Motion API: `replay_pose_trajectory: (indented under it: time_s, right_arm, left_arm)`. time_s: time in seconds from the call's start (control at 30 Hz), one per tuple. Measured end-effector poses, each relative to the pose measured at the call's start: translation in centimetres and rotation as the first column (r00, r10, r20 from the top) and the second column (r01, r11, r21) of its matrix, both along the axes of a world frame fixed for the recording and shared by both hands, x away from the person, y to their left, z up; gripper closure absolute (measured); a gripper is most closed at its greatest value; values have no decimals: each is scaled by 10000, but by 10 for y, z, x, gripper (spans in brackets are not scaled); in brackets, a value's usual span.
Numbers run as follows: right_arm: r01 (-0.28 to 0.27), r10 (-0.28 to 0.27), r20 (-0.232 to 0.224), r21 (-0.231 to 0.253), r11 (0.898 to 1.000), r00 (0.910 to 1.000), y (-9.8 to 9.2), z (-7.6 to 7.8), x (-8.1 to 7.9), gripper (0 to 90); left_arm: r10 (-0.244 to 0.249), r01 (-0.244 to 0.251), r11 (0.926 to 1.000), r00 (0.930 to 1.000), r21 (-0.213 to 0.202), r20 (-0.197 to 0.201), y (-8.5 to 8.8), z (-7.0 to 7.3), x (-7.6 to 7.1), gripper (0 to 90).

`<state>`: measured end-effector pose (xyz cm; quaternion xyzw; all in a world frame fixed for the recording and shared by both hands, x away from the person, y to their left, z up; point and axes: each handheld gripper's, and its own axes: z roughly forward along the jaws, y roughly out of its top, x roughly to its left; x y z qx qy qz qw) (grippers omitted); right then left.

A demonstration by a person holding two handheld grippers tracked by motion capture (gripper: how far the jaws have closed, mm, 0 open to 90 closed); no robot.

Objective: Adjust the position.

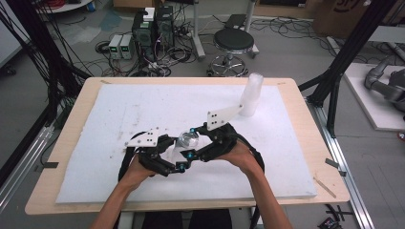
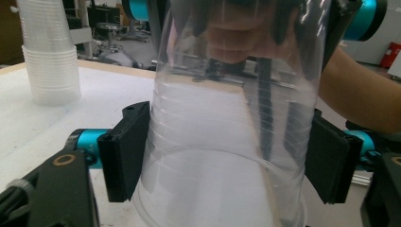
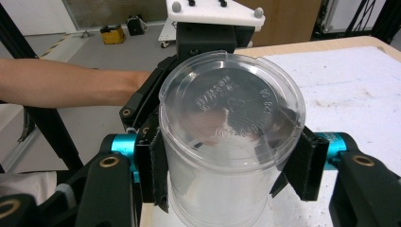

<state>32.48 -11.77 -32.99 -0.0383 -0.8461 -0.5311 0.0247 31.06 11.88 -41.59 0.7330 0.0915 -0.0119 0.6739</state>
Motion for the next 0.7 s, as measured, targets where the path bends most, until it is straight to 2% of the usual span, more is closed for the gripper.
replay_pose_trajectory:
  time_s: [0.33,0.37,0.47,0.53,0.7]
  right_arm:
    - [-13,14,-32,16,10000,10000,0,-1,1,398]
    - [15,-15,-7,6,10000,10000,0,-1,1,364]
    - [-40,41,-72,87,10000,10000,1,-3,1,183]
    - [-157,160,-136,174,9997,9998,1,-3,0,148]
    - [-147,149,-93,194,9997,9998,1,-3,0,145]
  left_arm:
    - [114,-115,9999,9999,84,102,1,0,-1,304]
    - [142,-143,9999,9999,92,89,1,0,-1,304]
    - [202,-203,9998,9997,87,110,2,1,-1,306]
    - [216,-217,9997,9997,106,111,4,0,-1,307]
    - [284,-286,9995,9996,138,85,7,0,-2,307]
